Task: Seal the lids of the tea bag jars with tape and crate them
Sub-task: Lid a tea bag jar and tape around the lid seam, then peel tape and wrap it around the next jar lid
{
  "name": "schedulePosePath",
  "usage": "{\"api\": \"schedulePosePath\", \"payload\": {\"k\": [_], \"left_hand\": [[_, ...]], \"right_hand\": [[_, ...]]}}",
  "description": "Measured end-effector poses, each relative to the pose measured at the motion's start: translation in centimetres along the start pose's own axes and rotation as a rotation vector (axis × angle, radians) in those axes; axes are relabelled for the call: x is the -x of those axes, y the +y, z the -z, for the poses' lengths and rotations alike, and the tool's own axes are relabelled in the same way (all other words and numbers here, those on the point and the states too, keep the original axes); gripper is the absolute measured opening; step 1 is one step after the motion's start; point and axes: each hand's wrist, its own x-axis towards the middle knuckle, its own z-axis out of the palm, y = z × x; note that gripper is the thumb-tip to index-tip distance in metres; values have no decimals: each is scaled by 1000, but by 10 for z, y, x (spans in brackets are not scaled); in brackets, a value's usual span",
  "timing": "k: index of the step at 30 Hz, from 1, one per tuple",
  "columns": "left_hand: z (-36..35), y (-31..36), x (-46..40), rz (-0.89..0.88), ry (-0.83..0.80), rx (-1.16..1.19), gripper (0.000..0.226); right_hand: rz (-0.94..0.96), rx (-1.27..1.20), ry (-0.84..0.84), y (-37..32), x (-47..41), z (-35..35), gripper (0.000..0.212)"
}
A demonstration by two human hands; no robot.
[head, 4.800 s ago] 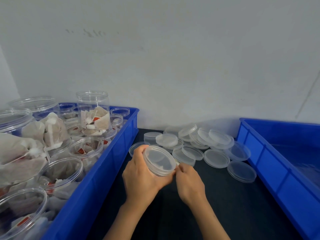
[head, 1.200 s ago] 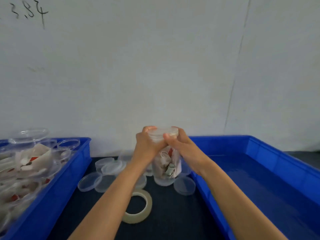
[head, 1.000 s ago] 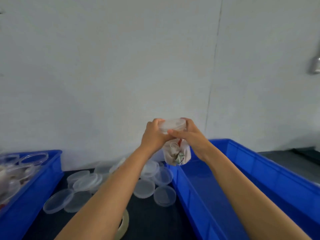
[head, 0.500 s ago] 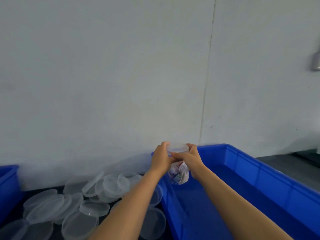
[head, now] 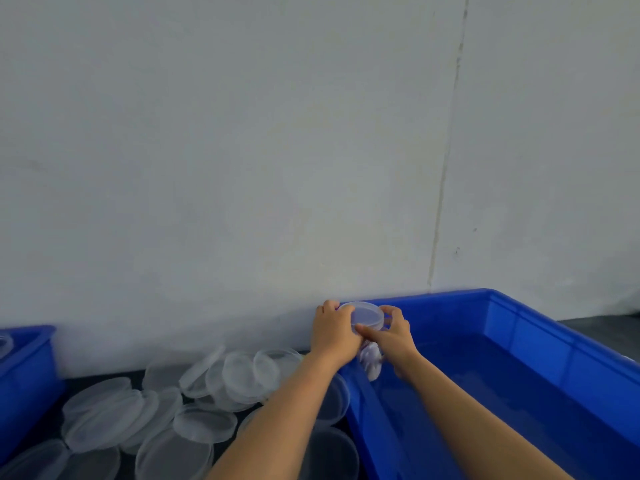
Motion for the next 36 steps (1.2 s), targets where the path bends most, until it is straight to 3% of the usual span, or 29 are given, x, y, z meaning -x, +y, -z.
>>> {"api": "schedulePosePath", "payload": {"k": [10,13,15,23,30,36], "left_hand": [[38,6,23,-11,-174,41,41],[67,6,49,23,-171,99,38],[91,5,76,57,-106,151,42],[170,-25,214,208,174,200,28],[219,-77,314,348,321,96,22],[271,-114,338,498,467,87,19]], "right_hand": [[-137,265,-11,-41,25,-5,80],[-34,335,25,-63,51,-16,53],[49,343,-2,-73,71,-27,34],[-42,6,-371,-94,193,-103,17],[-59,-103,-591,-109,286,-183,17],[-30,-204,-677,-136,322,-243,27]]}}
